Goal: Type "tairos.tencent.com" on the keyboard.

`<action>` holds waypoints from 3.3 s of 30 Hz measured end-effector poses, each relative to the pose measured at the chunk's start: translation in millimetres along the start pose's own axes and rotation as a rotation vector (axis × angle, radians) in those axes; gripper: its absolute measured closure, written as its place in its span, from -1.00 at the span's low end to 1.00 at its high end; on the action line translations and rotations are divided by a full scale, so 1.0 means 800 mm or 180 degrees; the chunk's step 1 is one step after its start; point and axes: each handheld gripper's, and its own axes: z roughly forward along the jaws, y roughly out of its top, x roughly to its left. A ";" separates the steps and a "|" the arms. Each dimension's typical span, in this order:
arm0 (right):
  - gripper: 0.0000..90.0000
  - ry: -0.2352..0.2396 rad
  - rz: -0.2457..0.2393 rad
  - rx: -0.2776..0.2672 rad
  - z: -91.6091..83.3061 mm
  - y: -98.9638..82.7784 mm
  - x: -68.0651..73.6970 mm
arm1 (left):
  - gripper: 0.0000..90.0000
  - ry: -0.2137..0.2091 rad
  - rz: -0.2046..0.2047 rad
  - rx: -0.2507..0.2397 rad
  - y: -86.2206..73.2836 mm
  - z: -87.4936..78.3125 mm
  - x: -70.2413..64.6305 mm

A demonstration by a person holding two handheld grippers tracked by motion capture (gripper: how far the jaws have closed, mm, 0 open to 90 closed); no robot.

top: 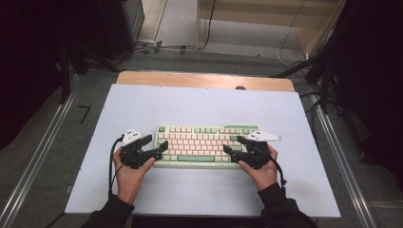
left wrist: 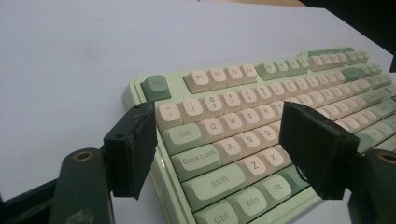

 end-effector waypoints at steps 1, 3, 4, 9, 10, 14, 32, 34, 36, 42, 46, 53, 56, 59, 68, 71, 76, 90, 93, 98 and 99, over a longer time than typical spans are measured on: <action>-0.35 0.0001 -0.0003 -0.0010 -0.002 0.000 -0.001 | -0.41 0.0001 -0.0005 -0.0007 0.000 0.000 0.000; -0.36 0.0012 0.0010 -0.0017 -0.005 -0.001 -0.001 | -0.43 0.0008 -0.0014 -0.0003 -0.001 -0.001 0.000; -0.36 0.0005 0.0009 -0.0023 -0.006 -0.001 -0.002 | -0.45 0.0007 -0.0012 -0.0002 -0.001 -0.001 0.000; -0.37 -0.0020 0.0039 -0.0038 -0.014 -0.003 -0.007 | -0.47 0.0016 -0.0014 -0.0010 -0.002 -0.004 0.000; -0.37 -0.0024 0.0040 -0.0043 -0.016 -0.004 -0.008 | -0.47 0.0019 -0.0022 -0.0013 -0.003 -0.005 0.000; -0.37 -0.0054 0.0068 -0.0044 -0.024 -0.008 -0.014 | -0.49 0.0030 -0.0030 -0.0016 -0.004 -0.008 0.001; -0.37 -0.0332 0.0183 -0.0078 -0.066 -0.029 -0.048 | -0.53 0.0064 -0.0052 -0.0036 -0.008 -0.021 0.006; -0.37 -0.0356 0.0195 -0.0080 -0.070 -0.031 -0.051 | -0.53 0.0063 -0.0053 -0.0038 -0.008 -0.023 0.006; -0.37 -0.0379 0.0216 -0.0094 -0.075 -0.032 -0.054 | -0.53 0.0067 -0.0058 -0.0037 -0.009 -0.025 0.007; -0.37 -0.0430 0.0246 -0.0091 -0.083 -0.036 -0.060 | -0.57 0.0083 -0.0061 -0.0017 -0.012 -0.029 0.007; -0.37 -0.0464 0.0261 -0.0088 -0.088 -0.040 -0.064 | -0.57 0.0084 -0.0066 -0.0025 -0.014 -0.032 0.008; -0.37 -0.0506 0.0296 -0.0092 -0.096 -0.045 -0.067 | -0.57 0.0115 -0.0110 -0.0039 -0.018 -0.042 0.013; -0.37 -0.0523 0.0306 -0.0097 -0.101 -0.047 -0.069 | -0.57 0.0129 -0.0120 -0.0053 -0.020 -0.047 0.015; -0.37 -0.0543 0.0331 -0.0109 -0.107 -0.050 -0.073 | -0.57 0.0144 -0.0139 -0.0051 -0.021 -0.051 0.018; -0.37 -0.0634 0.0407 -0.0133 -0.121 -0.059 -0.082 | -0.57 0.0224 -0.0174 -0.0019 -0.027 -0.060 0.025; -0.37 -0.0650 0.0428 -0.0134 -0.124 -0.062 -0.084 | -0.57 0.0257 -0.0189 -0.0026 -0.028 -0.064 0.028; -0.37 -0.0698 0.0468 -0.0121 -0.128 -0.066 -0.088 | -0.57 0.0303 -0.0203 -0.0011 -0.031 -0.069 0.032; -0.37 -0.0827 0.0614 -0.0152 -0.145 -0.078 -0.101 | -0.57 0.0367 -0.0266 0.0001 -0.038 -0.079 0.043; -0.37 -0.0866 0.0633 -0.0158 -0.148 -0.080 -0.105 | -0.57 0.0378 -0.0291 0.0006 -0.039 -0.081 0.045; -0.36 -0.0930 0.0677 -0.0161 -0.155 -0.085 -0.110 | -0.57 0.0396 -0.0319 0.0013 -0.041 -0.084 0.049; -0.37 -0.0944 0.0693 -0.0164 -0.156 -0.086 -0.111 | -0.57 0.0404 -0.0322 0.0022 -0.042 -0.084 0.050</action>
